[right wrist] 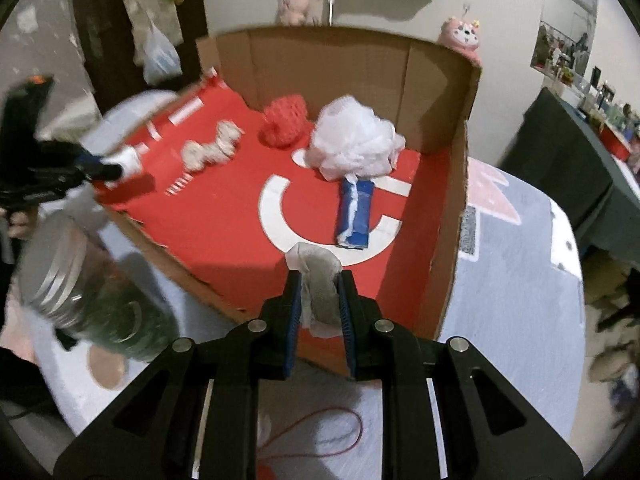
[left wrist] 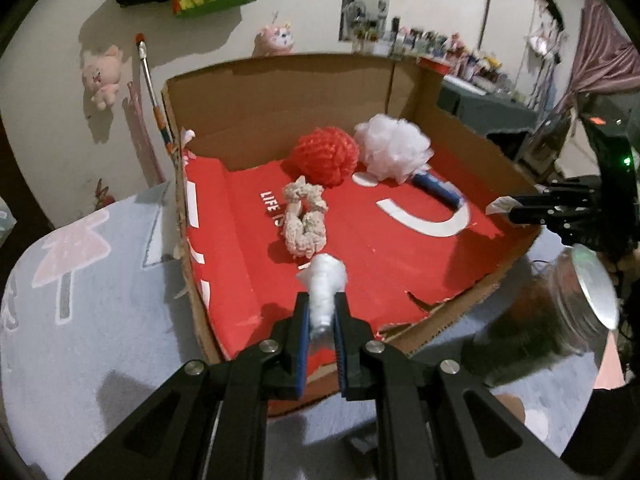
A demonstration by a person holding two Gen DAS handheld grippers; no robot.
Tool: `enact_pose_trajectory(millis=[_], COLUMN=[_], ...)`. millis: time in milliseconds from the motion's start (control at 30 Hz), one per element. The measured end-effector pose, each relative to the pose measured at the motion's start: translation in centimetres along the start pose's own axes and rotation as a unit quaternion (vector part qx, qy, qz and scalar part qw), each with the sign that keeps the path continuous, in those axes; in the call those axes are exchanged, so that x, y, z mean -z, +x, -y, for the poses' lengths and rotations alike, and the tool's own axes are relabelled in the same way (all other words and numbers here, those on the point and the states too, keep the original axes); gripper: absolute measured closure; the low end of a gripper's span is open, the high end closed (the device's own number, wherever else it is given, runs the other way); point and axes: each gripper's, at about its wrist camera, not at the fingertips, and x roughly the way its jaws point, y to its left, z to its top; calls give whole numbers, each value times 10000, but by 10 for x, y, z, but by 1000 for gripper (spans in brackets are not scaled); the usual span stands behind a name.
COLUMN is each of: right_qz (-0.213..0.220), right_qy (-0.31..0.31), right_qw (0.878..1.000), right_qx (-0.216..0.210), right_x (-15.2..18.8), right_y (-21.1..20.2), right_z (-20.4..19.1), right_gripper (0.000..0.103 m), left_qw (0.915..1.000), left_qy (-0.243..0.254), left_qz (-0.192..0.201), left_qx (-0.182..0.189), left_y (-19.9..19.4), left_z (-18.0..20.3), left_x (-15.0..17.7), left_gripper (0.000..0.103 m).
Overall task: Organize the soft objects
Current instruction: 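Carry the white roll and crumpled cloth into the box and open both tools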
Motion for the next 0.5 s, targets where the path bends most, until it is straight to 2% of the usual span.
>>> enact_pose_trajectory(millis=[233,500], right_qz=[-572,-776], right_qy=[-178,-187], right_qw=[9977,9960], right_qx=[319,393], right_x=[-11,-16], right_y=[24,36], right_z=[-5,-4], right_gripper=[85,85], left_qw=[9985,9957], left_qy=[-43,-47], left_qz=[-434,-767], left_qx=[-332,-510], left_y=[24,44], left_z=[5,3], left_x=[-8,-11], left_gripper=[91,91])
